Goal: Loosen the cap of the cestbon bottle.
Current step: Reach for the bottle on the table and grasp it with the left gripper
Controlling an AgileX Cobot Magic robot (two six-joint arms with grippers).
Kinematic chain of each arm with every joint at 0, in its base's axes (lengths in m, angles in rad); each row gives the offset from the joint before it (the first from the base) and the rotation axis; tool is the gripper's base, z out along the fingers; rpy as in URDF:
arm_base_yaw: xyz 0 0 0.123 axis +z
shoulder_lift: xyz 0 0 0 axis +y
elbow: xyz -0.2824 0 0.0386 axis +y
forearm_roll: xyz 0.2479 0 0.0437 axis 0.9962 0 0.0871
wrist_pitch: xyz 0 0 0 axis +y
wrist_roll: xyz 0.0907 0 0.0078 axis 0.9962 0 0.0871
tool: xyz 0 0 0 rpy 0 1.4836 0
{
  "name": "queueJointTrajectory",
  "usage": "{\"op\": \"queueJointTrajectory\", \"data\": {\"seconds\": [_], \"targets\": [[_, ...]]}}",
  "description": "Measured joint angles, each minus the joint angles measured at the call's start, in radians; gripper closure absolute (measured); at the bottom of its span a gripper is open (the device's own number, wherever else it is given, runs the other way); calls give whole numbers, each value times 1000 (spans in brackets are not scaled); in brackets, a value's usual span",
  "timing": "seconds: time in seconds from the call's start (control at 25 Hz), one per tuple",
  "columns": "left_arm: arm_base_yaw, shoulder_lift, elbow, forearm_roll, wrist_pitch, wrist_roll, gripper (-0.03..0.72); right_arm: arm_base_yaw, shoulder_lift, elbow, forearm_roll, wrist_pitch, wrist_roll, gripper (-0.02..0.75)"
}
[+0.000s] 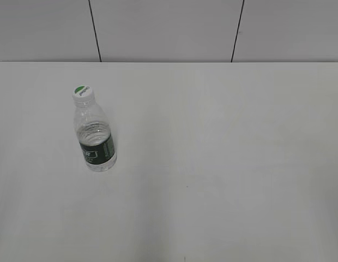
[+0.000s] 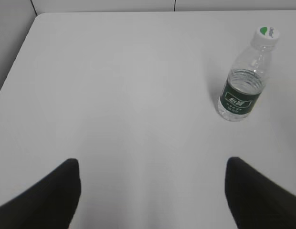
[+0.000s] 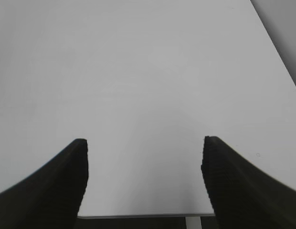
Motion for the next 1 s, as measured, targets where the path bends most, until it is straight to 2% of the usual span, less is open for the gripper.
{"op": "queueJointTrajectory", "data": {"seconds": [0.2, 0.4, 0.6, 0.8, 1.0], "targets": [[0, 27, -20, 15, -68, 1, 104, 0, 0, 0, 0, 0, 0, 167], [0, 29, -6, 24, -353, 8, 104, 0, 0, 0, 0, 0, 1, 167], [0, 84, 112, 24, -663, 12, 104, 0, 0, 0, 0, 0, 1, 167], [0, 225, 230, 24, -962, 13, 105, 0, 0, 0, 0, 0, 1, 167], [0, 407, 250, 24, -1186, 15, 105, 0, 0, 0, 0, 0, 1, 167]]}}
